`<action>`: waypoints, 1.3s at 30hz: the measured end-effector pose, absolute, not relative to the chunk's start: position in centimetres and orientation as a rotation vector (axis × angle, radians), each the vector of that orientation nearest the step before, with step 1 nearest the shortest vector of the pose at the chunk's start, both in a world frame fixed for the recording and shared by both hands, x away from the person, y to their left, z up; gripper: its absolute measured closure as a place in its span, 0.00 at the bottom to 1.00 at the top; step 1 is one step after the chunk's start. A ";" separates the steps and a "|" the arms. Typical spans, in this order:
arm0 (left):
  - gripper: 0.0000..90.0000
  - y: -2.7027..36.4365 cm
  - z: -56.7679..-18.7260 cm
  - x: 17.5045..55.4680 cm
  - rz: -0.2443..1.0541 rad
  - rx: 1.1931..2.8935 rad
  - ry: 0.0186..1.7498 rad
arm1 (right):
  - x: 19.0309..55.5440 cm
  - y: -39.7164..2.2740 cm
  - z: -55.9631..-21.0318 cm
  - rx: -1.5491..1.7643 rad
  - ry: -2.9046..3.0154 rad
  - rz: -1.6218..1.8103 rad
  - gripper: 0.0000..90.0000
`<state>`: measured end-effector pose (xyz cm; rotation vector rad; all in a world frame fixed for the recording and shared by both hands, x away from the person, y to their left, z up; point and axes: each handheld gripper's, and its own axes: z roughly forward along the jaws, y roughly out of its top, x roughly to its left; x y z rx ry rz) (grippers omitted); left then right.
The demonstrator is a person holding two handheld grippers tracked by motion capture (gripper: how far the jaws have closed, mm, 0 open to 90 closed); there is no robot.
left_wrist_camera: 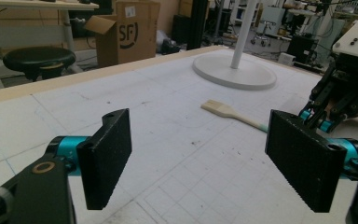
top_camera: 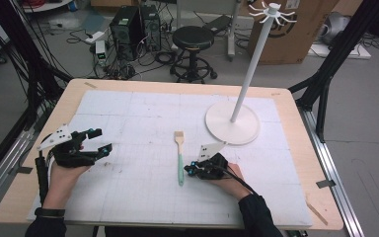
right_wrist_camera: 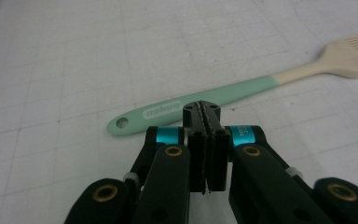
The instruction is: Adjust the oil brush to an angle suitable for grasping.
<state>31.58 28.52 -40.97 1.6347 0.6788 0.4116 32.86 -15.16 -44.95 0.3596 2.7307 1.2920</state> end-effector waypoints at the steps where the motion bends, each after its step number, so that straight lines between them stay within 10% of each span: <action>1: 0.26 28.5 -41.0 31.6 0.411 1.636 0.678 | 32.9 -15.2 -45.0 0.360 2.731 1.292 1.00; 39: 0.26 28.6 -41.0 31.7 0.411 1.613 0.687 | 36.5 -4.2 -44.8 0.387 2.705 1.223 1.00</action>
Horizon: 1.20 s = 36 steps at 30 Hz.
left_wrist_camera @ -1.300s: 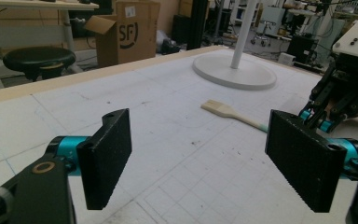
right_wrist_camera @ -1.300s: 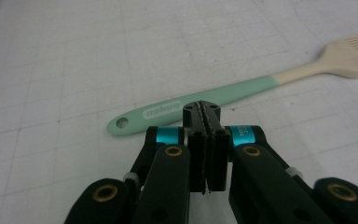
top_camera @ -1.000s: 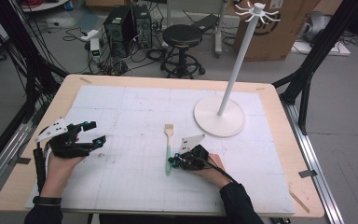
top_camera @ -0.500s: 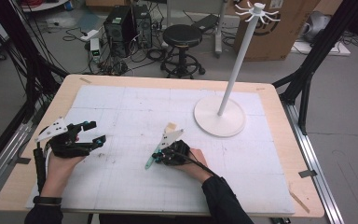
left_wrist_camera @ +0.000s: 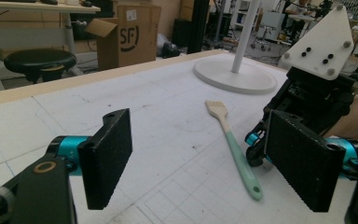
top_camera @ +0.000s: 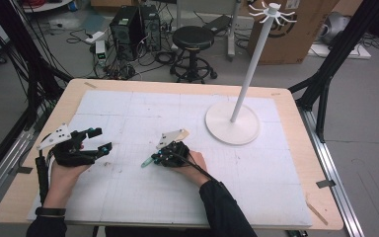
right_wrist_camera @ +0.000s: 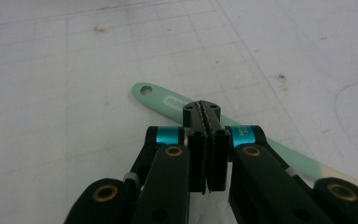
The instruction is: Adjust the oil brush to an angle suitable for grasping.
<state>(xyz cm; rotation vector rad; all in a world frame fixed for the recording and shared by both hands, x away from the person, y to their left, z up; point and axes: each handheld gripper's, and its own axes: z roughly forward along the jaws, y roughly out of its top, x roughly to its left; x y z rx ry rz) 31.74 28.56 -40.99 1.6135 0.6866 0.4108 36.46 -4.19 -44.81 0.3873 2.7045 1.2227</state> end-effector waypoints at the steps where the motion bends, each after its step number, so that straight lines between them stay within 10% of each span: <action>1: 0.27 28.5 -41.0 31.7 0.410 1.612 0.686 | 36.6 -4.0 -44.8 0.389 2.701 1.220 1.00; 36: 0.27 28.5 -41.0 31.9 0.395 1.575 0.682 | 41.2 0.8 -44.9 0.608 2.590 1.197 0.94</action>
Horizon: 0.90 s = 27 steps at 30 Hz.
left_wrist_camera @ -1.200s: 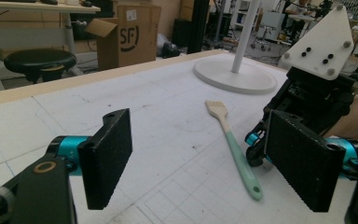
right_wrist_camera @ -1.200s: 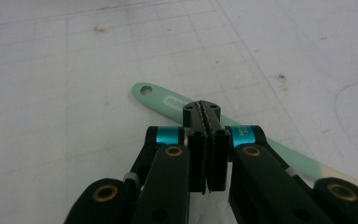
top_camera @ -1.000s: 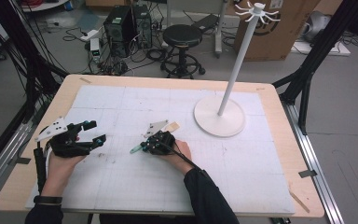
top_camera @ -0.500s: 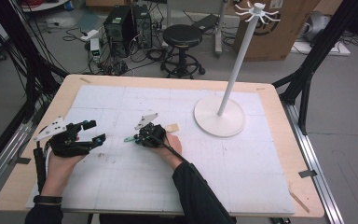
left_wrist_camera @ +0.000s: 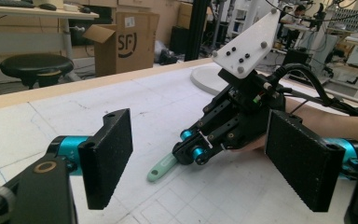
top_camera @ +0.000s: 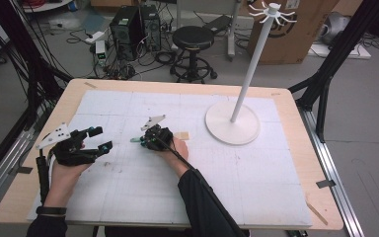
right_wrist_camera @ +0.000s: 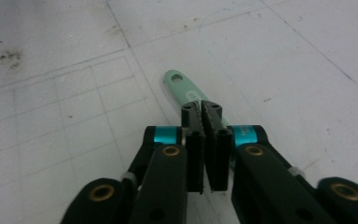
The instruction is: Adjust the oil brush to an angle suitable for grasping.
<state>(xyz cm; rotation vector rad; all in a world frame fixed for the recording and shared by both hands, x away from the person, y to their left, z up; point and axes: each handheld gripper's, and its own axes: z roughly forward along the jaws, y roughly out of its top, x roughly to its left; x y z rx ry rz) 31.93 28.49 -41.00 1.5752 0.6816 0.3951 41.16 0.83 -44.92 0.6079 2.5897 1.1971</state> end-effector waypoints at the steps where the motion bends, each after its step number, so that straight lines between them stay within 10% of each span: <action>1: 0.27 28.5 -41.0 31.9 0.394 1.574 0.682 | 41.1 0.7 -44.8 0.631 2.591 1.203 0.91; 11: 0.25 28.7 -40.9 31.8 0.399 1.593 0.690 | 39.8 -4.2 -40.3 0.690 2.549 1.368 0.55; 27: 0.20 28.5 -41.2 31.9 0.413 1.611 0.693 | 35.1 -20.9 -38.2 0.742 2.305 1.586 0.41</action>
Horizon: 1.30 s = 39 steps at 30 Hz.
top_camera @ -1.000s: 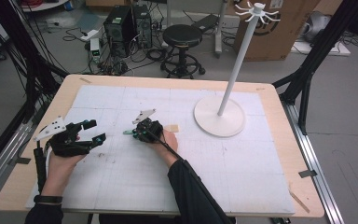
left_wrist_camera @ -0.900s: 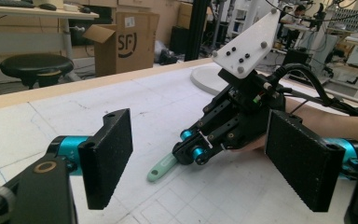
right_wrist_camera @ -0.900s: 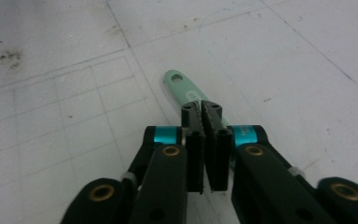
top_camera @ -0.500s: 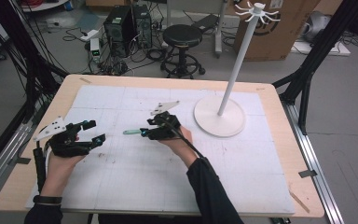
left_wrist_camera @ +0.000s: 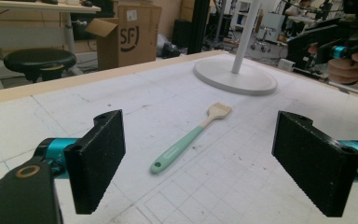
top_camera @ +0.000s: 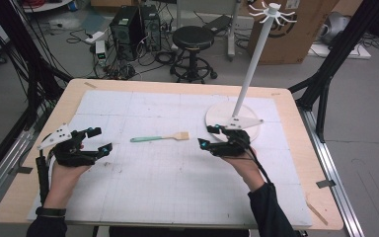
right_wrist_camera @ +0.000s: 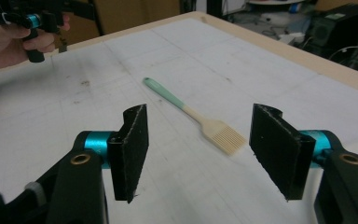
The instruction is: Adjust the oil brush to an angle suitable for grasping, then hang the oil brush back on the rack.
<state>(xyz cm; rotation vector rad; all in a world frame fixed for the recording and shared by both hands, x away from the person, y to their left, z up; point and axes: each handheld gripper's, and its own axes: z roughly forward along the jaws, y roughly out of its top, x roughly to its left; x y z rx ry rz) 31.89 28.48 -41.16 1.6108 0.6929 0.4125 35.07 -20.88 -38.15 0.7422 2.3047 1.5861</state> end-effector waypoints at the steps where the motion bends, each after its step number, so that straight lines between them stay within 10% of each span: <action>1: 0.19 28.5 -41.2 31.9 0.411 1.607 0.696 | 34.8 -21.8 -38.3 0.754 2.291 1.583 0.40; 14: 0.18 28.7 -41.3 32.3 0.419 1.575 0.707 | 33.1 -29.0 -39.8 0.879 2.097 1.631 0.27; 39: 0.18 28.7 -40.9 31.9 0.437 1.567 0.712 | 36.2 -26.7 -39.2 0.799 2.097 1.548 0.22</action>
